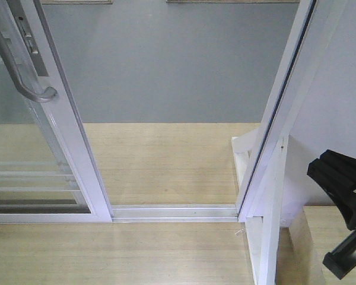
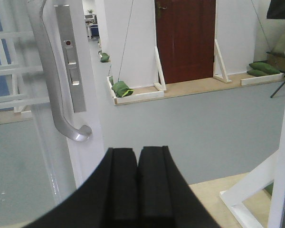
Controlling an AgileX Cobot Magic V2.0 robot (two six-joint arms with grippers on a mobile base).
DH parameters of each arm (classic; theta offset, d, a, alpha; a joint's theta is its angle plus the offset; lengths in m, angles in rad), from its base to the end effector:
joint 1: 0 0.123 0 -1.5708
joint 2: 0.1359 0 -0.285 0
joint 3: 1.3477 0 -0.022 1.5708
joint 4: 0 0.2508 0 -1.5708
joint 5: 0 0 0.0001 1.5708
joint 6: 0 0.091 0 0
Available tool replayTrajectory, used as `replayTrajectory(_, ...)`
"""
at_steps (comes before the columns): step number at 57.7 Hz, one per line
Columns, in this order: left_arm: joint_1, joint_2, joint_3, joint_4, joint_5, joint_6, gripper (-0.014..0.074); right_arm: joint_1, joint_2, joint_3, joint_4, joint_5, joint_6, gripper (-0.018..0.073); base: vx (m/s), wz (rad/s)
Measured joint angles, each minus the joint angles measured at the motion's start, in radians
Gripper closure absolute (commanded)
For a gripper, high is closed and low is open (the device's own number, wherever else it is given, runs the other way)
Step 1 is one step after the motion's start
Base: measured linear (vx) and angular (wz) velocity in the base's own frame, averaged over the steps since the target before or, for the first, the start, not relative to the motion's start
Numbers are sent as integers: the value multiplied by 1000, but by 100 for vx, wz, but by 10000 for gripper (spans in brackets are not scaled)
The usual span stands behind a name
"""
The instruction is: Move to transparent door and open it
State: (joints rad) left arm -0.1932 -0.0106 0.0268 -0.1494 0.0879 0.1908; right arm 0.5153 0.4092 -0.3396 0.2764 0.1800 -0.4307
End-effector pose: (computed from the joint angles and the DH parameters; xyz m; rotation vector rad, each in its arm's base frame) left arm 0.0555 -0.0121 0.1968 0.1965 1.5760 -0.1284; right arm 0.0817 0.0514 0.2830 -0.6080 1.6260 0.3051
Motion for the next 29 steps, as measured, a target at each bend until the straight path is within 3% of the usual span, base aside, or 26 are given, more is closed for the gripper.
replayTrajectory(29,0,0,0,3,12,0,602,0,0,0,0,12,0,559,0,0)
